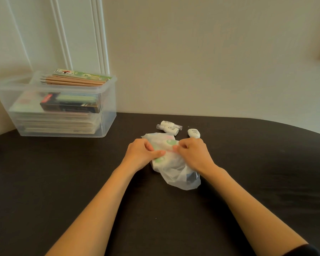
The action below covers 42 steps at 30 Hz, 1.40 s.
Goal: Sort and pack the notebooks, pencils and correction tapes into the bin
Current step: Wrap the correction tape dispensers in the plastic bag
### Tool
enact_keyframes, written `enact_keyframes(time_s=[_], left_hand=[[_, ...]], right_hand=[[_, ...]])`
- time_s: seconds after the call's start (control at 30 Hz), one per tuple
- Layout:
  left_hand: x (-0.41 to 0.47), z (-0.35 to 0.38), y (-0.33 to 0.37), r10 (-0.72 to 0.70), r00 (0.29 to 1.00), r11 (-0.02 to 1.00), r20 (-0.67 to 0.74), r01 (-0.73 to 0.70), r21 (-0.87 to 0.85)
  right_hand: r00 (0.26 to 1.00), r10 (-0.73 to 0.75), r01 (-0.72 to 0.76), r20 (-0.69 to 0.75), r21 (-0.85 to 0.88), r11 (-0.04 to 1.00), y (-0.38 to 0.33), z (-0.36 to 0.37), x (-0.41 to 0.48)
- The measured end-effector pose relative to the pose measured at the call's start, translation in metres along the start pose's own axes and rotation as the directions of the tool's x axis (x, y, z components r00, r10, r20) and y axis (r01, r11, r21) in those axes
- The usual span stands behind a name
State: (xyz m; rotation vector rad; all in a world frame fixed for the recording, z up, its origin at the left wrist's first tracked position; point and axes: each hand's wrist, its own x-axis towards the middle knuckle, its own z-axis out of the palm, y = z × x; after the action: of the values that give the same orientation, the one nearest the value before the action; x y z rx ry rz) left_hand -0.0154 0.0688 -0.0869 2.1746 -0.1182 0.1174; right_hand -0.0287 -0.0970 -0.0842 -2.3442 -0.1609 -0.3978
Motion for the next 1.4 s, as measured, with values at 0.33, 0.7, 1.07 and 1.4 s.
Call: enact_keyframes(time_s=[0.33, 0.7, 1.07, 1.4], left_hand=[[0.001, 0.0, -0.005, 0.012, 0.999, 0.999, 0.037, -0.01, -0.052], [0.007, 0.006, 0.002, 0.147, 0.985, 0.983, -0.093, -0.134, 0.128], [0.011, 0.017, 0.008, 0.185, 0.979, 0.967, -0.083, -0.166, 0.193], [0.013, 0.023, 0.01, -0.016, 0.997, 0.999, -0.08, 0.014, -0.03]], right_hand=[[0.99, 0.126, -0.132, 0.067, 0.107, 0.985, 0.006, 0.004, 0.005], [1.0, 0.021, -0.023, 0.02, 0.119, 0.993, 0.006, -0.003, -0.004], [0.988, -0.054, 0.042, 0.146, 0.079, 0.996, 0.01, -0.017, -0.02], [0.982, 0.144, -0.177, 0.122, 0.328, 0.928, 0.006, -0.019, -0.009]])
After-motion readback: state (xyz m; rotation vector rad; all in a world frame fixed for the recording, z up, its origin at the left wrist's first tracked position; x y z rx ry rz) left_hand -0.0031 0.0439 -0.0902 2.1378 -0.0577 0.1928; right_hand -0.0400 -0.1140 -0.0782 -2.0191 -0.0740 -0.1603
